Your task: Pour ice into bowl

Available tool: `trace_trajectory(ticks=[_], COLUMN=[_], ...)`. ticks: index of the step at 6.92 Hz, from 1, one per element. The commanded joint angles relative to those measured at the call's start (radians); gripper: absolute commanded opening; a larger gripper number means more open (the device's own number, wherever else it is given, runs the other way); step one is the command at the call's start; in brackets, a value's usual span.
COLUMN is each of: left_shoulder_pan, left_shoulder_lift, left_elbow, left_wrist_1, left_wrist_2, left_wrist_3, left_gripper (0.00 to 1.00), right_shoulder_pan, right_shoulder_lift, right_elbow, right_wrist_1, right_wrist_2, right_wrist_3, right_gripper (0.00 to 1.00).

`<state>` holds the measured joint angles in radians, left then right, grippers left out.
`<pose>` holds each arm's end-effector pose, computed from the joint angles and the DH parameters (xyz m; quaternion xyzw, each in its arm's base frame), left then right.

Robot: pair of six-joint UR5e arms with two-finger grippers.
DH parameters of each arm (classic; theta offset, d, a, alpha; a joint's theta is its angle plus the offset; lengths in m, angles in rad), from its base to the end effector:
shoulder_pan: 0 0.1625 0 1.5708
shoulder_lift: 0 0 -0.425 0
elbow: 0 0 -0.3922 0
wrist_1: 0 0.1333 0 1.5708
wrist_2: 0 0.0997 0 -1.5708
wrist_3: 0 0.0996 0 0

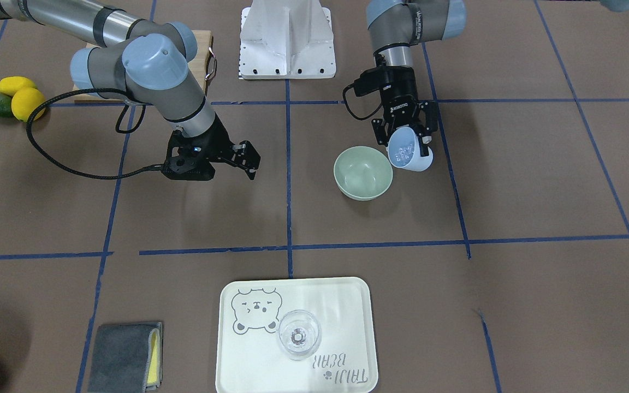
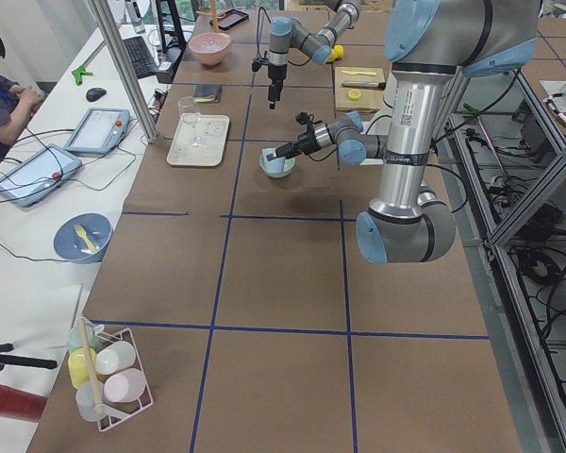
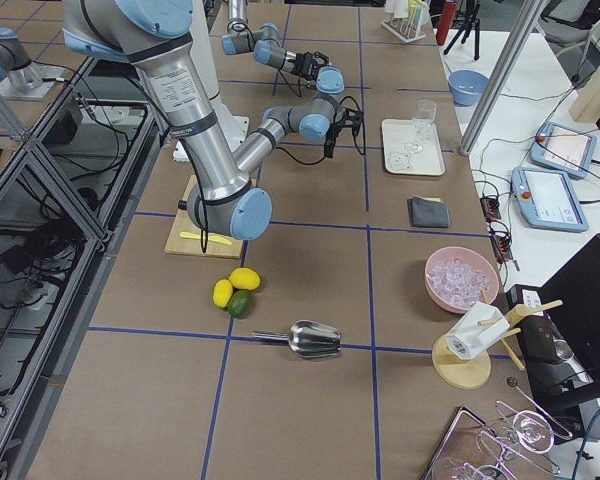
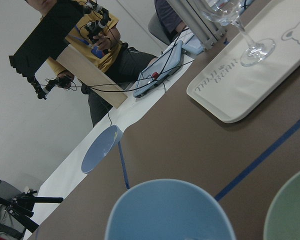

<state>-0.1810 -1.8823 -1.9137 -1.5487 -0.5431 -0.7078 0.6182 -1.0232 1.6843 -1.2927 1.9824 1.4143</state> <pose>0.5039 -0.3144 0.3109 0.5400 0.0018 0.1328 0.8311 -0.4864 -0.4606 0.2580 -0.0014 -0.4790 0.1097 0.8709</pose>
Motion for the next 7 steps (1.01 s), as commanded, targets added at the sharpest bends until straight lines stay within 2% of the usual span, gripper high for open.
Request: trace_trajectory(ticks=[1,3,4,7], left_shoulder_pan=[0.034,0.034,0.035,0.034], left_shoulder_lift=[-0.145,-0.135,-0.103,-0.078], left_elbow=[0.002,0.002,0.007,0.012], left_wrist_1=[0.444,0.469,0.470,0.470], left_wrist_2=[0.000,0.027,0.093,0.201], left_wrist_3=[0.010,0.011,0.016,0.126], left_gripper=[0.00,0.00,0.00,0.00], right_shoulder_pan=[0.000,0.000,0.000,-0.002], right_shoulder_lift=[0.002,0.000,0.002,0.009], right_elbow=[0.002,0.002,0.002,0.002], right_wrist_1=[0.001,0.001,0.001,0.001], right_wrist_2=[-0.001,-0.001,-0.002,-0.005], right_wrist_3=[0.000,0.000,0.000,0.000], right_gripper=[1.00,1.00,1.00,1.00])
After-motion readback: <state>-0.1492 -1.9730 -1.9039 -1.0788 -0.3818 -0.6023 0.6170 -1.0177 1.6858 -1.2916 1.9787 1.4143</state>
